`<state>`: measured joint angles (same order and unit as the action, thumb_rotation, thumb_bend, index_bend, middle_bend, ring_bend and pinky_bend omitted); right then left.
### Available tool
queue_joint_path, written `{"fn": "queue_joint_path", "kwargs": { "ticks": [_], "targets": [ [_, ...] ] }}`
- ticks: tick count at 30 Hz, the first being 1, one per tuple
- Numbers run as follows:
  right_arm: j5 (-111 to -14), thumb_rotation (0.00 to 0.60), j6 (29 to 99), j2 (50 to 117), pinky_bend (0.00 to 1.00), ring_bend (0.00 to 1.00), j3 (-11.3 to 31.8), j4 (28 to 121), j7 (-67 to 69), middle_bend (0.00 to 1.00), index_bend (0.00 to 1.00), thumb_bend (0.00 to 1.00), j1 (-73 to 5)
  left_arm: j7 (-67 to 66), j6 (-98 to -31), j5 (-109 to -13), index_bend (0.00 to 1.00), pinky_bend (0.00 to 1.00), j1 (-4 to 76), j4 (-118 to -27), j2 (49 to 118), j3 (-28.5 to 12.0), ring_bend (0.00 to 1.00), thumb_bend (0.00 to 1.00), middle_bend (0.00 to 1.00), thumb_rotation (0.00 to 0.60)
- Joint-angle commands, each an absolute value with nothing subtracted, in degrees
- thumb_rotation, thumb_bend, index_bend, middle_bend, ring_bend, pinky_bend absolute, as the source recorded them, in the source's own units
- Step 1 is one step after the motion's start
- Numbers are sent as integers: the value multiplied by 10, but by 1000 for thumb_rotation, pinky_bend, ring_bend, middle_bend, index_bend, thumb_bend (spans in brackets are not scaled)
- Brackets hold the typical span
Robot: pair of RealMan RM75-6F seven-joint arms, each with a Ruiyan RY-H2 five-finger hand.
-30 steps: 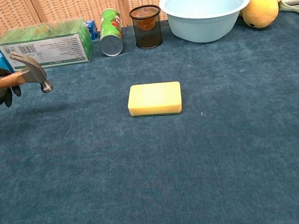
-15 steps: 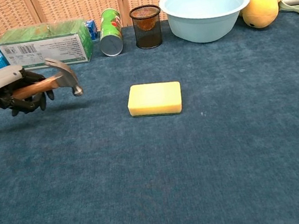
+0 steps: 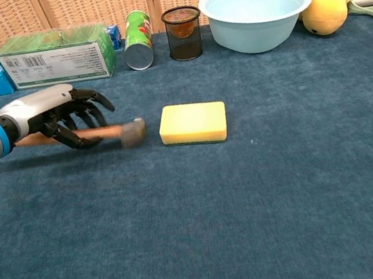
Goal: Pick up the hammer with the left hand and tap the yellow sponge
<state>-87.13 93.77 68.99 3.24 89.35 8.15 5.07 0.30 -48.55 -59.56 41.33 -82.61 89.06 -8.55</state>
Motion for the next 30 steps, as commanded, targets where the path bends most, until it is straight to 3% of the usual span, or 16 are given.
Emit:
{"fn": "queue_joint_path", "kwargs": {
  "ticks": [1,10,22,30],
  "targets": [
    [-873,600,938,690,241,332,31,894,81,413,463,219,51,6,-481,-610,0,154,416,-833,884,-84,16,150,89,600],
    [-880,600,935,691,241,332,33,893,80,413,462,219,45,50,-549,-693,0,128,375,-880,839,-74,0,148,64,600],
    [-901,600,900,691,237,332,33,906,55,413,462,219,13,77,-746,-790,3,145,216,-978,696,16,26,193,80,600],
    [-916,600,879,693,237,332,31,924,28,414,471,218,-8,104,-864,-820,58,146,103,-986,620,71,48,193,115,600]
  ]
}}
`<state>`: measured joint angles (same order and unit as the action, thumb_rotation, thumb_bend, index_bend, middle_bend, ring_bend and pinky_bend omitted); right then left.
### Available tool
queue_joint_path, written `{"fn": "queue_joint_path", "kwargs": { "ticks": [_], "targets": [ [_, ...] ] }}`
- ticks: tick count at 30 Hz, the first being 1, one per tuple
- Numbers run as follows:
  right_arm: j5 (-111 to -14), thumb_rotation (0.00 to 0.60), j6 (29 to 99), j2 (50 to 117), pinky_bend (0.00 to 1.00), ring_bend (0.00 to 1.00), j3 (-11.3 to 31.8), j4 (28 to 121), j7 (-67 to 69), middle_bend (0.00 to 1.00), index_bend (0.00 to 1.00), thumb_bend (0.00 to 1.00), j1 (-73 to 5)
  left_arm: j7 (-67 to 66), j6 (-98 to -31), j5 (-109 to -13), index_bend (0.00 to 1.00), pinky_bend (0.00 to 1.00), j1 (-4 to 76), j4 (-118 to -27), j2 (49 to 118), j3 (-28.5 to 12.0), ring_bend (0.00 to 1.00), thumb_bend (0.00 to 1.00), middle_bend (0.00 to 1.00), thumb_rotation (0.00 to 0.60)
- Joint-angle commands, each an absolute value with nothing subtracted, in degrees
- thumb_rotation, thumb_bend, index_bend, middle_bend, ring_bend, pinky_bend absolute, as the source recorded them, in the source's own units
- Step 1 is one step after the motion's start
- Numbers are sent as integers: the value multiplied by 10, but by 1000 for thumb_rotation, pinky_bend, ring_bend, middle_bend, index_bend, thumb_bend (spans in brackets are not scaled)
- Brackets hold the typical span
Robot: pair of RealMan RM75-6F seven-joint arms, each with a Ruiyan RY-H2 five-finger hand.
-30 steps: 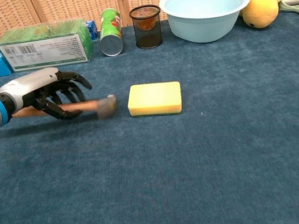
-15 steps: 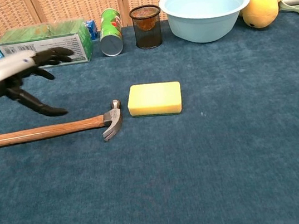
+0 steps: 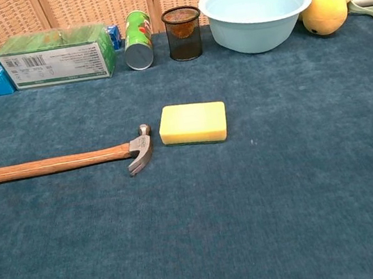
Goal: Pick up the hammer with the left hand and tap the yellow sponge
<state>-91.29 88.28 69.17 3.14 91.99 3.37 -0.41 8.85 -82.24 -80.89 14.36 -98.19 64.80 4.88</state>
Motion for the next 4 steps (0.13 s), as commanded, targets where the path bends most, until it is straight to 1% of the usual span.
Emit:
{"fn": "queue_joint_path", "kwargs": {
  "ticks": [1,4],
  "targets": [
    [-917,600,877,693,237,332,30,927,24,414,473,219,-10,108,-881,-821,68,146,89,-983,616,72,53,192,120,600],
    [-917,600,872,694,237,332,29,932,14,414,475,219,-14,115,-920,-826,77,146,58,-975,614,73,61,193,129,600]
  ]
}}
